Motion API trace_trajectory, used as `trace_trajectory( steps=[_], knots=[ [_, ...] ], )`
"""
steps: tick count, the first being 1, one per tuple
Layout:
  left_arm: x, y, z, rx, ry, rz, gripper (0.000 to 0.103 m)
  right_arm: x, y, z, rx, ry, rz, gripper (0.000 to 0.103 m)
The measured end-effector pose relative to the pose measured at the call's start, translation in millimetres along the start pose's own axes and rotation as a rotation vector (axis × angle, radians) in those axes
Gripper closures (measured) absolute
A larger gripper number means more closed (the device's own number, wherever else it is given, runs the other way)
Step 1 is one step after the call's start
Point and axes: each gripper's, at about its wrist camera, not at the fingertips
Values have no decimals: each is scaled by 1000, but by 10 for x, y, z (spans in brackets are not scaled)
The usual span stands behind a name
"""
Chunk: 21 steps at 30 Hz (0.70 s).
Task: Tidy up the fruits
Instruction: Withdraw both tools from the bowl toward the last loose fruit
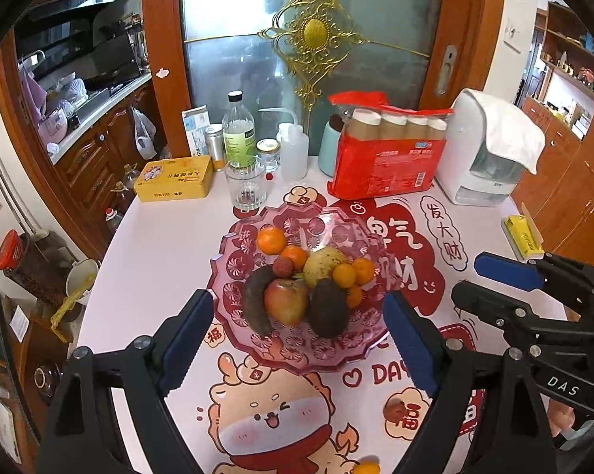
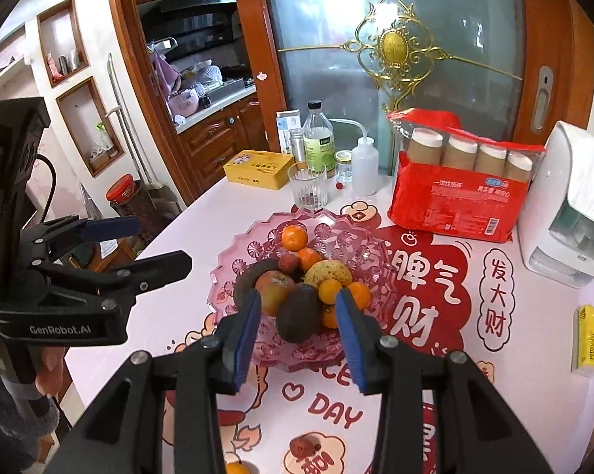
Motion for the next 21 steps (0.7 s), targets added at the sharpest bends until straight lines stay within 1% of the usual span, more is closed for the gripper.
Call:
trace_trajectory(
  steps=[3, 5, 7, 13, 17, 21],
  knots=[
    [-44, 56, -71, -15, -8, 16, 15, 3, 60, -65, -3, 1, -2, 63],
    [-73, 91, -143, -26, -15, 33, 11, -7, 92, -127, -2, -1, 3, 63],
    [-94, 104, -228, -32, -17, 43, 11, -5, 109, -199, 0, -1, 7, 63],
    [-148, 58, -550, -19, 3, 31, 11, 1, 82, -458, 20, -3, 0, 63],
    [-187, -71, -799, 7, 10, 37, 11, -40, -11, -679, 50, -22, 0, 63],
    [-243, -324, -1106, 71, 18, 33, 11, -102, -163, -902, 95, -51, -4, 63]
  ],
)
Point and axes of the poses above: each gripper's, at about its wrist camera, not at the fingertips, and y roughly against the way its jaws point, x to its left, z to its top, and after that the axes turned 8 degrees about x, right-handed
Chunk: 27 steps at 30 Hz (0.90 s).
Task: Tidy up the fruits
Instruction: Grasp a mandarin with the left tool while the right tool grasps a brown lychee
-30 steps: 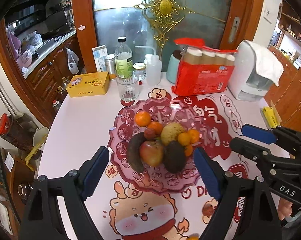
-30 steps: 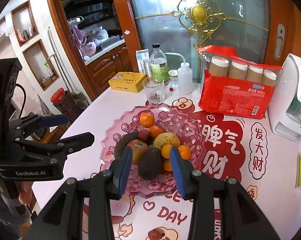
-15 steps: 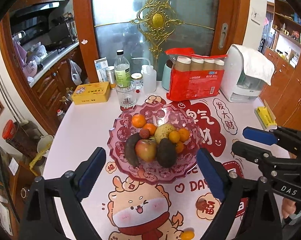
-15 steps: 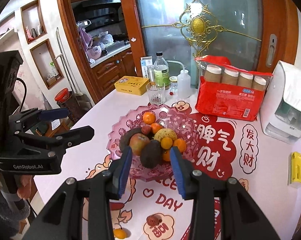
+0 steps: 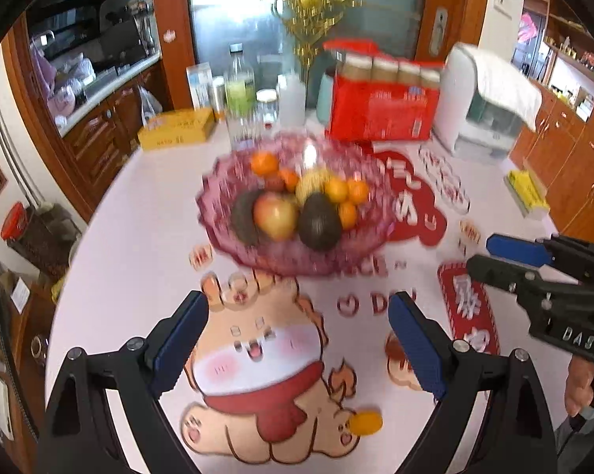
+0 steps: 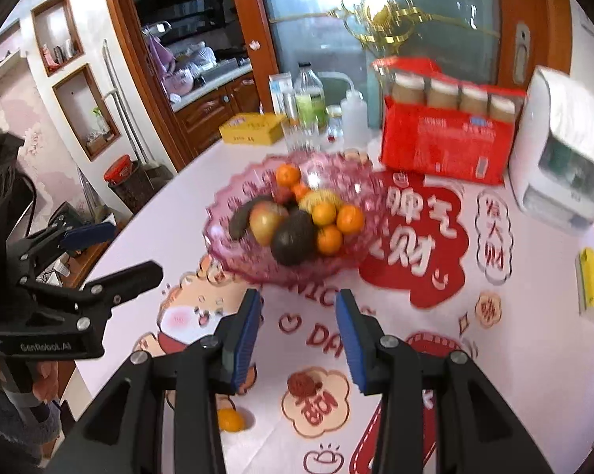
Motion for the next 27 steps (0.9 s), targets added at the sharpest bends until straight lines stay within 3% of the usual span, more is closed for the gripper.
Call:
trace_trajectory(
  steps=[12, 27],
  knots=[
    [-138, -824, -793, 219, 51, -20, 11, -260, -565, -615, 140, -98, -27, 63],
    [-414, -1073, -1187, 270, -14, -58, 11, -274, -951, -901, 223, -148, -1, 63]
  ],
)
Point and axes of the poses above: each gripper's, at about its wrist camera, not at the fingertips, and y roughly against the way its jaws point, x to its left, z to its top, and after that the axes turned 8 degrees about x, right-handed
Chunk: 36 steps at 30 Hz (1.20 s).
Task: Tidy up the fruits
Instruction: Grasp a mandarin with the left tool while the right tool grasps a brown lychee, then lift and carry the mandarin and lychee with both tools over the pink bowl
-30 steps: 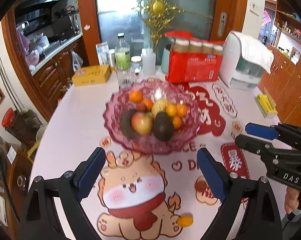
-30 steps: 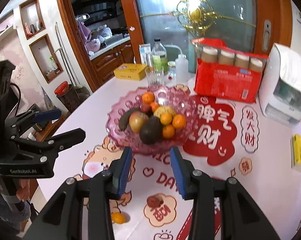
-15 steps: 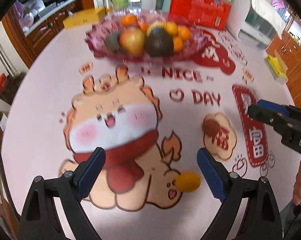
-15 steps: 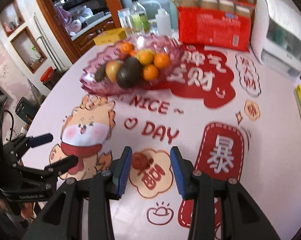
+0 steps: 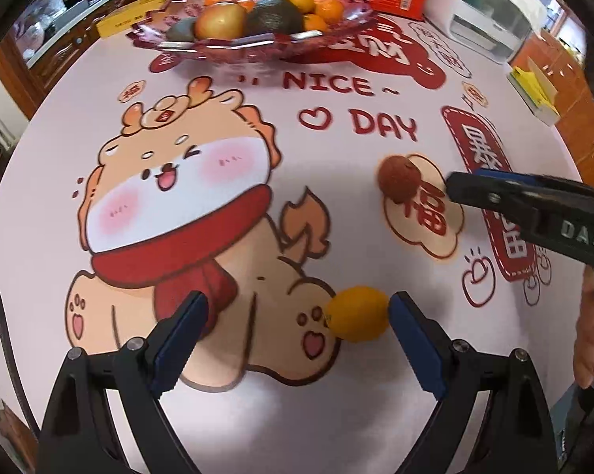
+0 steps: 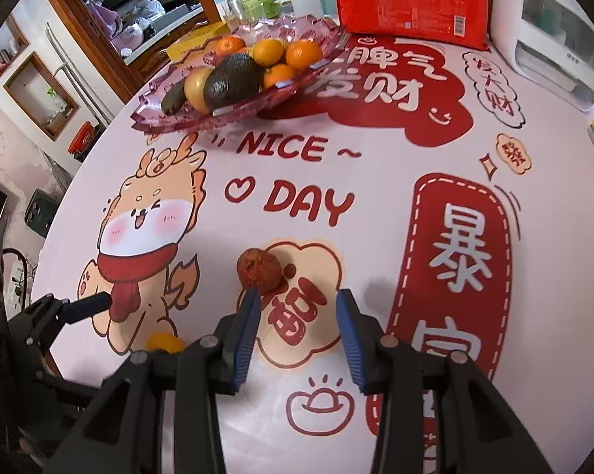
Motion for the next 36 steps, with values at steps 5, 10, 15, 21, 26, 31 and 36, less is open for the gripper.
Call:
trace_trajectory(
  steps=[5, 10, 15, 21, 26, 31, 36],
  knots=[
    [-69, 4, -36, -10, -34, -25, 21, 52, -86, 13, 11, 8, 8, 63],
    [-85, -17, -75, -2, -35, -75, 29, 109, -156, 58, 18, 20, 14, 63],
    [-113, -45, -116, 5, -36, -147, 46, 201, -227, 122, 9, 48, 2, 63],
    [-163, -12, -139, 0, -61, -211, 73, 300, -334, 192, 13, 78, -7, 63],
    [-97, -2, -113, -14, -35, -202, 75, 331, -395, 211, 20, 87, -12, 63],
    [169, -1, 5, -41, 50, -162, 75, 325, -416, 234, 14, 85, -8, 63],
    [387, -15, 138, -56, 108, -128, 75, 360, -436, 244, 8, 102, -24, 63]
  ],
)
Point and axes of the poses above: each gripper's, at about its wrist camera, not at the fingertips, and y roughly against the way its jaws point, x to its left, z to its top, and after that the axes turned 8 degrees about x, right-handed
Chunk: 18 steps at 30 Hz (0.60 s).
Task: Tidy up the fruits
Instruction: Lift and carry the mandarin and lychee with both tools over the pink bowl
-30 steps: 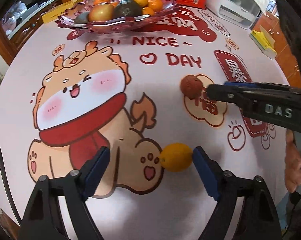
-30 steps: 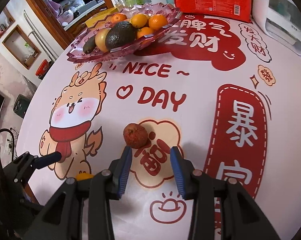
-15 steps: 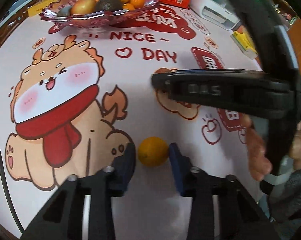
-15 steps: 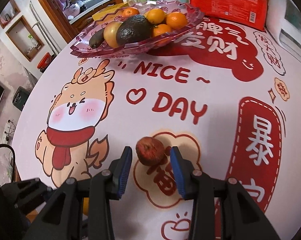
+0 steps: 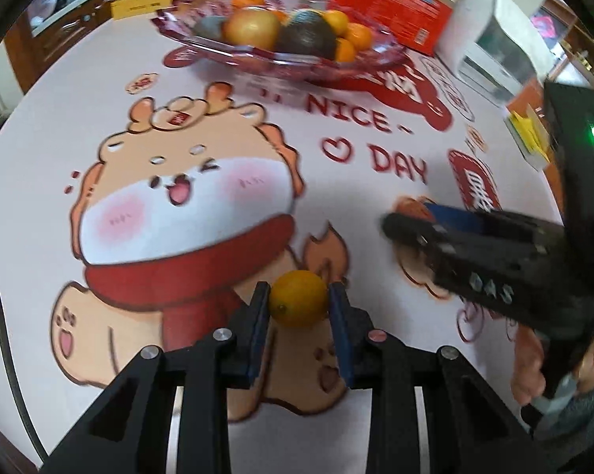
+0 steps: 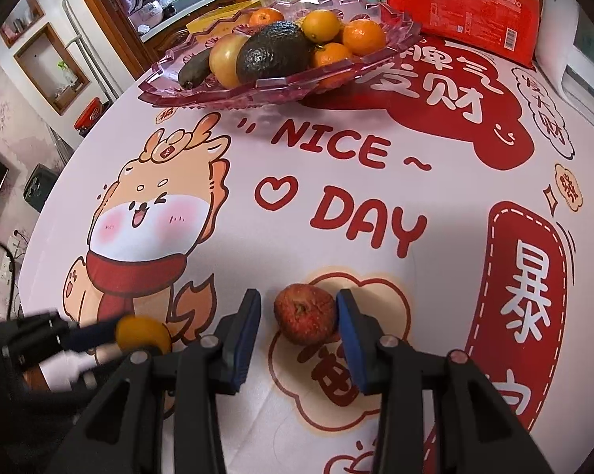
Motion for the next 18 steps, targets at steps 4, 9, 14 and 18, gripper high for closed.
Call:
trace_trajectory(
  steps=[4, 9, 14, 18],
  knots=[
    [94, 5, 77, -2, 13, 23, 75, 43, -7, -8, 4, 28, -21, 72],
    [102, 80, 171, -16, 1, 35, 75, 59, 33, -15, 12, 37, 0, 73],
    [41, 289, 294, -54, -21, 32, 75, 107, 211, 32, -15, 51, 16, 73],
    [-18, 551, 416, -102, -49, 29, 75, 175, 454, 88, -57, 82, 16, 73]
  ],
)
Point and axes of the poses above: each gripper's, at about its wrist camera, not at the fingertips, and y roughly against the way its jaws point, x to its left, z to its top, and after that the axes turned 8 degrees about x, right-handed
